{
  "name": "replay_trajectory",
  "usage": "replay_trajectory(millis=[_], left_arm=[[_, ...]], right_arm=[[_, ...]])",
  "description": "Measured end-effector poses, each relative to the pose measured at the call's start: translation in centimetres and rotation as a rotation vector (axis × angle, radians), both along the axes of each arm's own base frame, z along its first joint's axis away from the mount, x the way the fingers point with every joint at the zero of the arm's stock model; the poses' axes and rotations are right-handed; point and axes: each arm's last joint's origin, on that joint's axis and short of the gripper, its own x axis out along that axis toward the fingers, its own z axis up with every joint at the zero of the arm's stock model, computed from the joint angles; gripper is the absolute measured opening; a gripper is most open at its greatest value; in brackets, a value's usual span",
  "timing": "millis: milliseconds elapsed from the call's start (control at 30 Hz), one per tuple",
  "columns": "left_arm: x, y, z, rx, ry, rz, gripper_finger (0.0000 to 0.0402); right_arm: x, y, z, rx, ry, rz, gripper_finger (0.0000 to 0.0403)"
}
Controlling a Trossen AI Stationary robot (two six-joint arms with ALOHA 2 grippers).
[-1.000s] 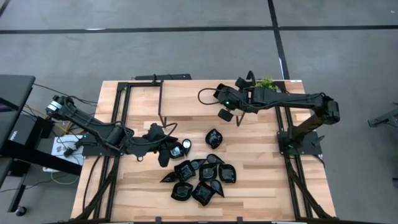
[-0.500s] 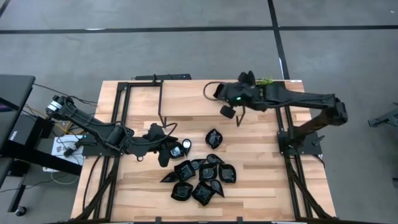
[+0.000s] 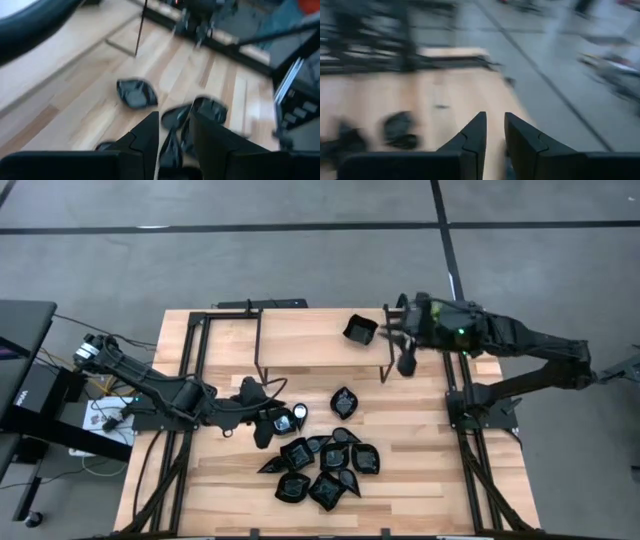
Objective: Pick & Place Mini shaped plates
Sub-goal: Stack the black distorted square plate on the black distorted square plate on the shelf
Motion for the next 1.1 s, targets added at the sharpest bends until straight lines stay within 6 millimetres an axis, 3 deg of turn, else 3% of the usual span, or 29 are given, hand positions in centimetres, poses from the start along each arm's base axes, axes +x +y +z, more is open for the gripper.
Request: replay_trajectory(millis=[167,433,767,1100], left_arm=[[-0.6,0.1,-1.0,-0.041,0.118,-0.027,0.0113],[-1.3,-0.6,-2.1,-0.054,0.173,-0.067,0.0113],[-2.6,-1.2,-5.8,-0.171,0.258,-0.05,0.0113],[-2.2,-1.0,-7.1,-0.309,0.161,0.018,0.0113]], right_arm=[[0.5,1.6,-3.5,0.08,0.013,0.222,0.0064],[3.6,4.6,-9.7,0.205,0.13,0.34,0.0064],[9.2,9.8,-14.1,0.173,0.24,0.489,0.0064],[13.3,11.0,-16.8,0.17,0.336,0.395,0.0064]])
